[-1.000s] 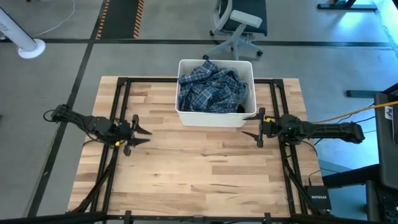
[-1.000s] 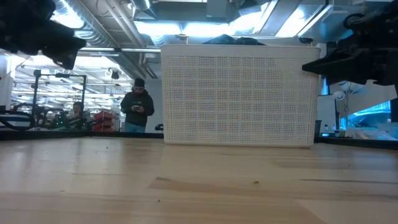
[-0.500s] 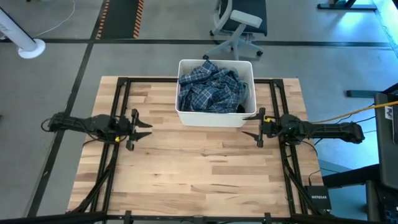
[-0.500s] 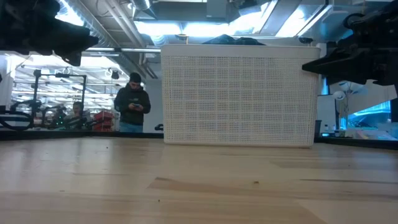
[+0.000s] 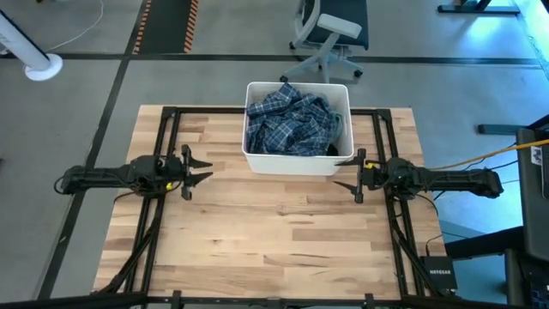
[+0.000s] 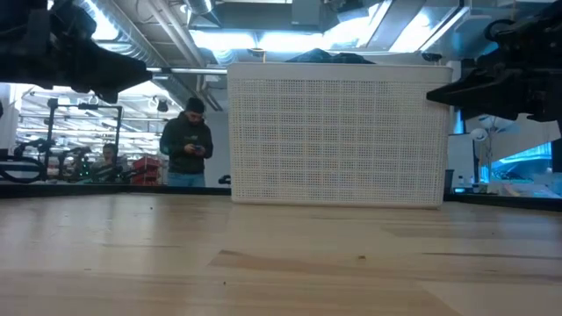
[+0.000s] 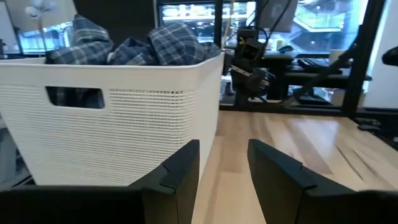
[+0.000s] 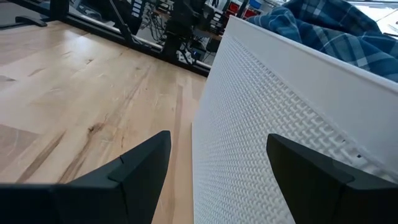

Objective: Sort clothes
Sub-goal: Return to Home Position

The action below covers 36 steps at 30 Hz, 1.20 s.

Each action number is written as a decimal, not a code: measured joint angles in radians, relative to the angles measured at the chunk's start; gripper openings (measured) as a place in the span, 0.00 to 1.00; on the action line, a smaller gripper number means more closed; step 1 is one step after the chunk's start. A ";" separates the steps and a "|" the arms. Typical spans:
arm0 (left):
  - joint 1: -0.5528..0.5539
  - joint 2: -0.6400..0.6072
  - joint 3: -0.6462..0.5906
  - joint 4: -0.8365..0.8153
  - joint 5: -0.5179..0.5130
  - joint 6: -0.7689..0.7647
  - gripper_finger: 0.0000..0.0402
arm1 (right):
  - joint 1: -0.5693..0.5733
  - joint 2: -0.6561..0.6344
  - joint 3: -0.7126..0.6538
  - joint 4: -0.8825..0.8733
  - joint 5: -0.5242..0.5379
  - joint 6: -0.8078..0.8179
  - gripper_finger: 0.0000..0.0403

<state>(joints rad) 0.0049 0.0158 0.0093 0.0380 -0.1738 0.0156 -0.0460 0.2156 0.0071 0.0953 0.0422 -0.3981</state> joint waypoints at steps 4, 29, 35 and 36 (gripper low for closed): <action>0.026 0.008 0.000 0.000 0.002 0.010 0.33 | 0.000 0.000 0.000 0.000 0.000 0.000 0.71; 0.029 0.010 0.000 0.000 0.003 0.011 0.33 | 0.000 0.000 0.000 -0.001 0.000 0.000 0.71; 0.029 0.010 0.000 0.000 0.003 0.011 0.33 | 0.000 0.000 0.000 -0.001 -0.001 0.000 0.71; 0.029 0.010 0.000 0.000 0.003 0.011 0.33 | 0.000 0.000 0.000 -0.001 -0.001 0.000 0.71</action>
<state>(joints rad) 0.0338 0.0257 0.0093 0.0380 -0.1705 0.0265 -0.0460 0.2157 0.0071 0.0948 0.0414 -0.3981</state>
